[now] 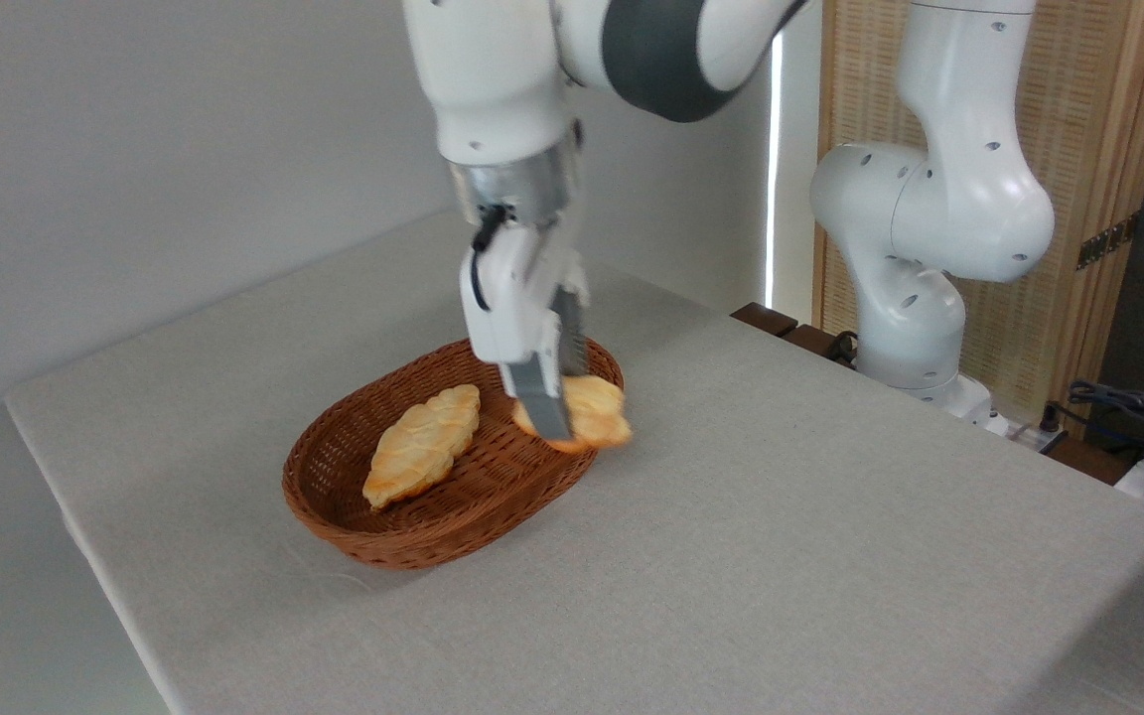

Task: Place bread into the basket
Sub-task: 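Lift the bun and carry it over the basket, then lower the bun into the basket onto the bread roll and release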

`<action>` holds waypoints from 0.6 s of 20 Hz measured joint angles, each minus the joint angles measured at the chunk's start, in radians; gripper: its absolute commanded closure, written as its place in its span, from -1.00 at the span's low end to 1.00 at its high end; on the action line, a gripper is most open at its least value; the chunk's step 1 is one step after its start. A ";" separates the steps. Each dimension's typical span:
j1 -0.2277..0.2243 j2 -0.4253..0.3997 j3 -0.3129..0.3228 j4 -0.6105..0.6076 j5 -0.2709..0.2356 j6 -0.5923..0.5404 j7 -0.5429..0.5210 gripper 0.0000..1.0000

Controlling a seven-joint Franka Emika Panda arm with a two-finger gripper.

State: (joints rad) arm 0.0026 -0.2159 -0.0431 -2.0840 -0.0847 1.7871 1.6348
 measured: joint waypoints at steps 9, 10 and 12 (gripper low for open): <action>-0.007 0.107 -0.159 0.045 -0.078 0.126 -0.436 -0.68; -0.008 0.118 -0.169 0.045 -0.081 0.140 -0.472 -0.86; -0.009 0.154 -0.190 0.048 -0.103 0.187 -0.591 -1.00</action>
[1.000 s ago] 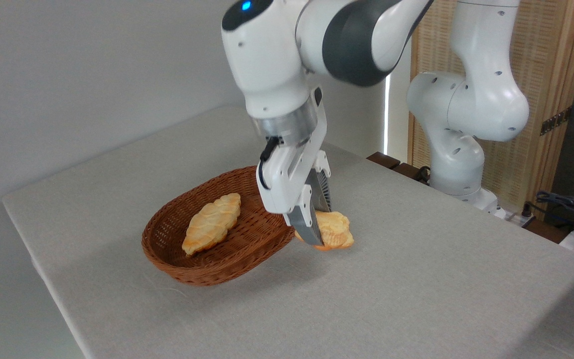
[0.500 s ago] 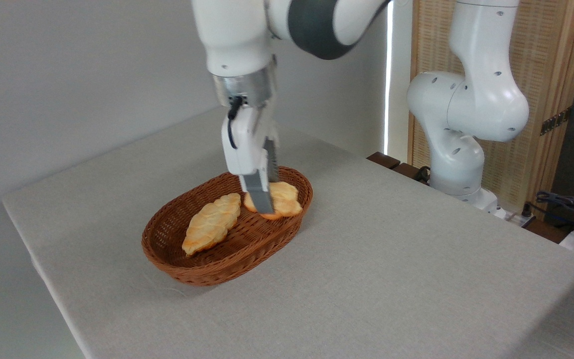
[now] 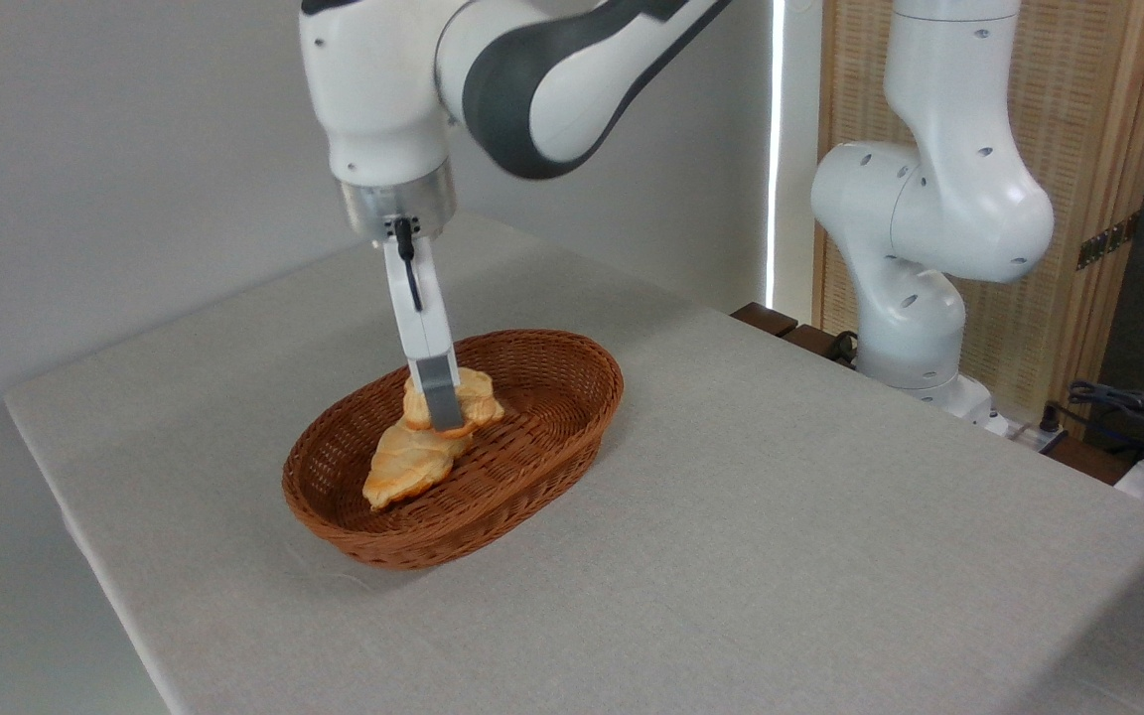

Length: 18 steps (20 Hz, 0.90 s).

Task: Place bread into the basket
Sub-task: 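Lower the bun into the basket onto the bread roll and release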

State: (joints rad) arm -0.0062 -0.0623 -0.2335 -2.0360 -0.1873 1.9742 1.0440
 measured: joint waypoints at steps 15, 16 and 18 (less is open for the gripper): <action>0.001 0.040 -0.008 0.021 -0.049 0.018 -0.066 -1.00; 0.001 0.040 -0.008 0.024 -0.049 0.018 -0.066 -1.00; 0.003 0.040 -0.006 0.037 -0.049 0.018 -0.066 -1.00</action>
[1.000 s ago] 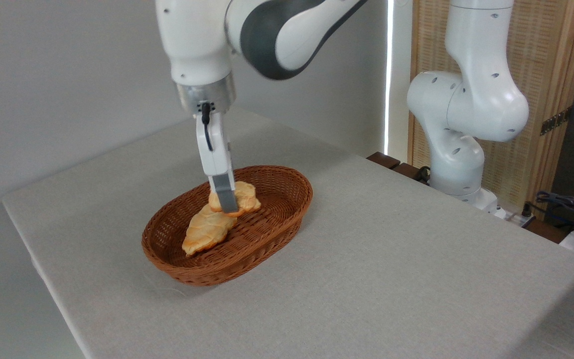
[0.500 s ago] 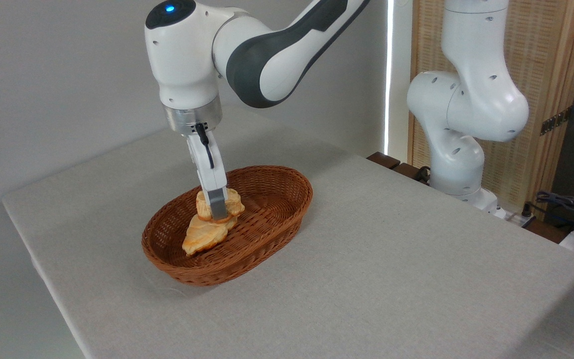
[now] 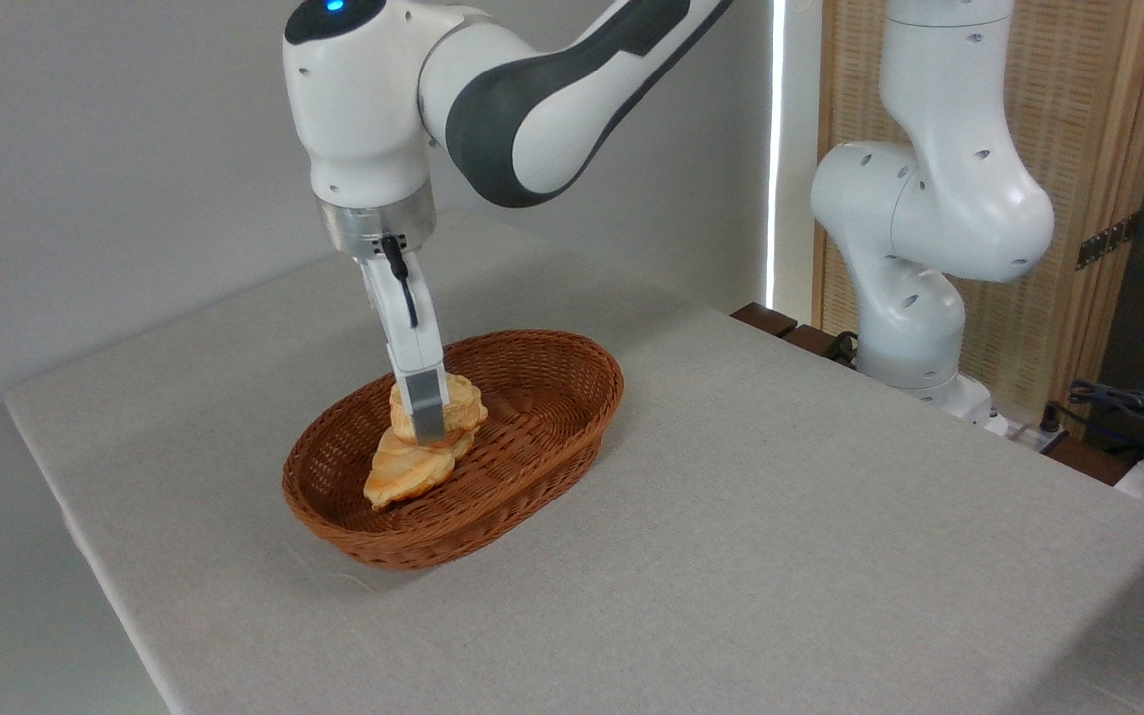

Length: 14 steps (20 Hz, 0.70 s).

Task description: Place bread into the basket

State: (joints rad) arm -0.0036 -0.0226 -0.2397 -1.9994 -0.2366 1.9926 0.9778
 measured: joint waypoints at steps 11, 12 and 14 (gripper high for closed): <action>0.020 -0.006 0.116 0.157 0.049 -0.058 -0.035 -1.00; 0.022 -0.006 0.124 0.175 0.081 -0.084 -0.067 -1.00; 0.023 -0.006 0.138 0.193 0.137 -0.114 -0.133 -1.00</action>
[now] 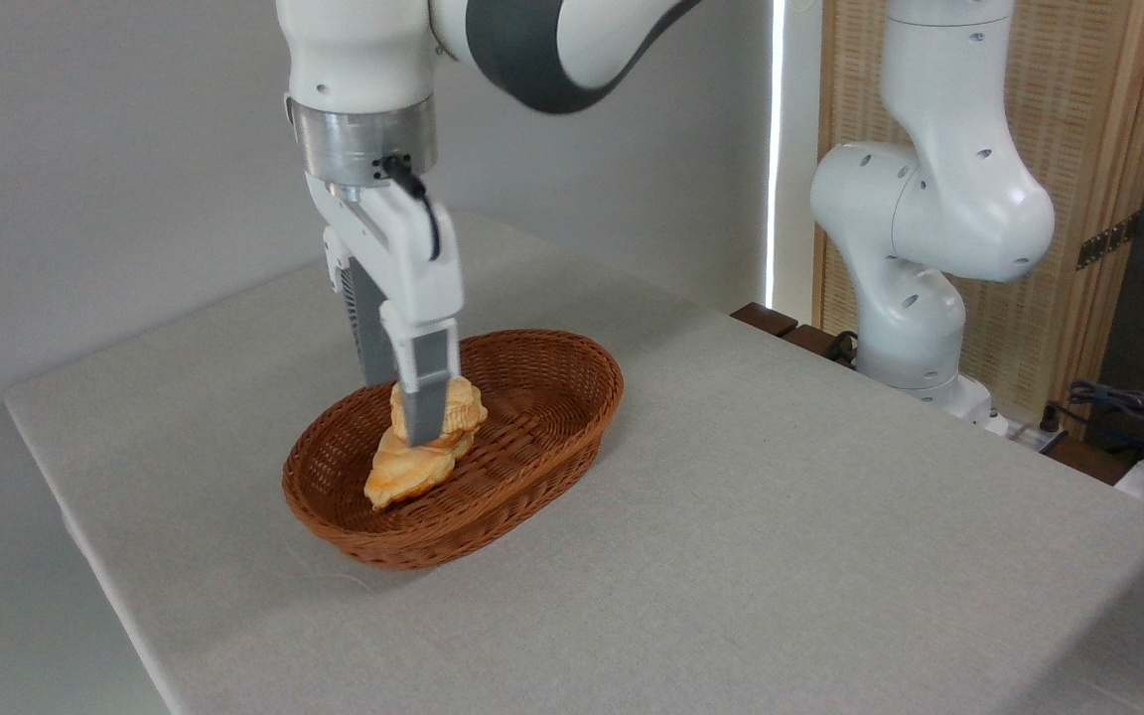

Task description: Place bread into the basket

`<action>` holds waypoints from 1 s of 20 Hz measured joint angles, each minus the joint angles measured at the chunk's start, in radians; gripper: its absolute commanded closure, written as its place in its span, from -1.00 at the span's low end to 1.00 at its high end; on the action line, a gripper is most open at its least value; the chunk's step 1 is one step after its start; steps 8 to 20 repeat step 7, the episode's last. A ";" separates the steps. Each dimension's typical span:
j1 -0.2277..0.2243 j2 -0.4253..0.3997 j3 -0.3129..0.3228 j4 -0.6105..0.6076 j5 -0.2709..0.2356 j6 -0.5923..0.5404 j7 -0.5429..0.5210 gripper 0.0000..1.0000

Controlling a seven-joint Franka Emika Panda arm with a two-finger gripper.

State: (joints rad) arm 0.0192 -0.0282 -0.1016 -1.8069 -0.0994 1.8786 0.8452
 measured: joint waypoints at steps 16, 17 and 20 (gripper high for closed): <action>0.002 0.000 0.089 0.013 0.043 -0.018 -0.049 -1.00; 0.002 0.000 0.089 0.013 0.043 -0.018 -0.049 -1.00; 0.002 0.000 0.089 0.013 0.043 -0.018 -0.049 -1.00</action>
